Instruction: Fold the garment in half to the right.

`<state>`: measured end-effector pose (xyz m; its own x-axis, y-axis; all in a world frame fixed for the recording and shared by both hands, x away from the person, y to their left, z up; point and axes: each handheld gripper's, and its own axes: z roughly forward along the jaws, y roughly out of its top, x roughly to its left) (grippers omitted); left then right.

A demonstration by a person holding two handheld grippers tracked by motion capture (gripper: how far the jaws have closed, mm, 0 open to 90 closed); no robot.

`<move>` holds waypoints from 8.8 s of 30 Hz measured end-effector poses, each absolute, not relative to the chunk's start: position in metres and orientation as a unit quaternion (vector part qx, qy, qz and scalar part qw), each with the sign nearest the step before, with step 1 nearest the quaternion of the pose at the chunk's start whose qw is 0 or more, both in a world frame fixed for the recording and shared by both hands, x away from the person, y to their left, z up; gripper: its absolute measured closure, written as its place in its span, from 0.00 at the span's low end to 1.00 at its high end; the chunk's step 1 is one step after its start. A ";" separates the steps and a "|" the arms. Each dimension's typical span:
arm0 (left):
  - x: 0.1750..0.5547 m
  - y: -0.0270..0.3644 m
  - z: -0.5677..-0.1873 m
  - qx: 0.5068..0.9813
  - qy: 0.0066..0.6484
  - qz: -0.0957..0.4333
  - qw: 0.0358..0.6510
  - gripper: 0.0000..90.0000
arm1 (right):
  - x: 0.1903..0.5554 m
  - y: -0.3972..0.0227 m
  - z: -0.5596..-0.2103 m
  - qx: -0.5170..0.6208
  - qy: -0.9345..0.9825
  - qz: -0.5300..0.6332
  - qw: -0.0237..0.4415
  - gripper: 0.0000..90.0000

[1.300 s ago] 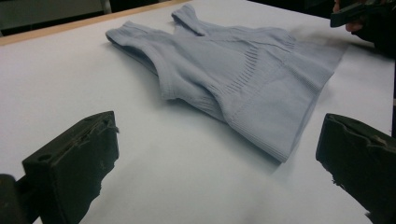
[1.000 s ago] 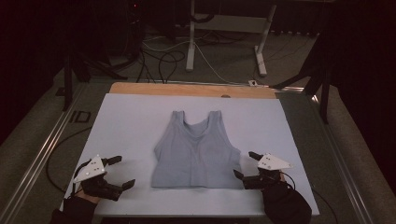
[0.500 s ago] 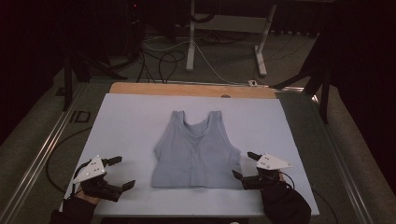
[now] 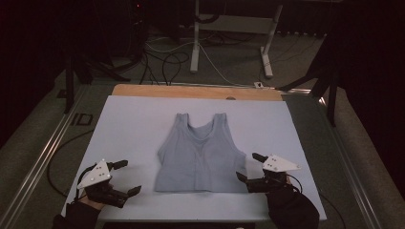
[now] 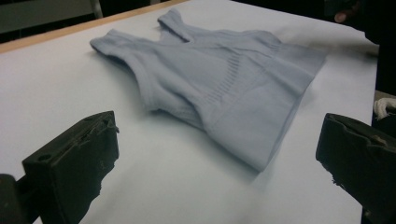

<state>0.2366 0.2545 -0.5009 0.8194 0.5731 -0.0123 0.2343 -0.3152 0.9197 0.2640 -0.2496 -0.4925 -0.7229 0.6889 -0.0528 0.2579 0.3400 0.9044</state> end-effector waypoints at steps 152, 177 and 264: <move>0.254 0.138 -0.519 0.862 0.351 0.088 0.354 0.93 | 0.523 0.013 -0.516 0.304 0.904 0.266 0.140 0.54; 0.254 0.140 -0.516 0.859 0.352 0.079 0.362 0.94 | 0.516 0.018 -0.504 0.258 0.920 0.232 0.182 0.97; 0.272 0.026 -0.450 0.914 0.196 0.079 0.347 0.95 | 0.499 -0.134 -0.455 0.313 0.859 0.362 0.180 0.97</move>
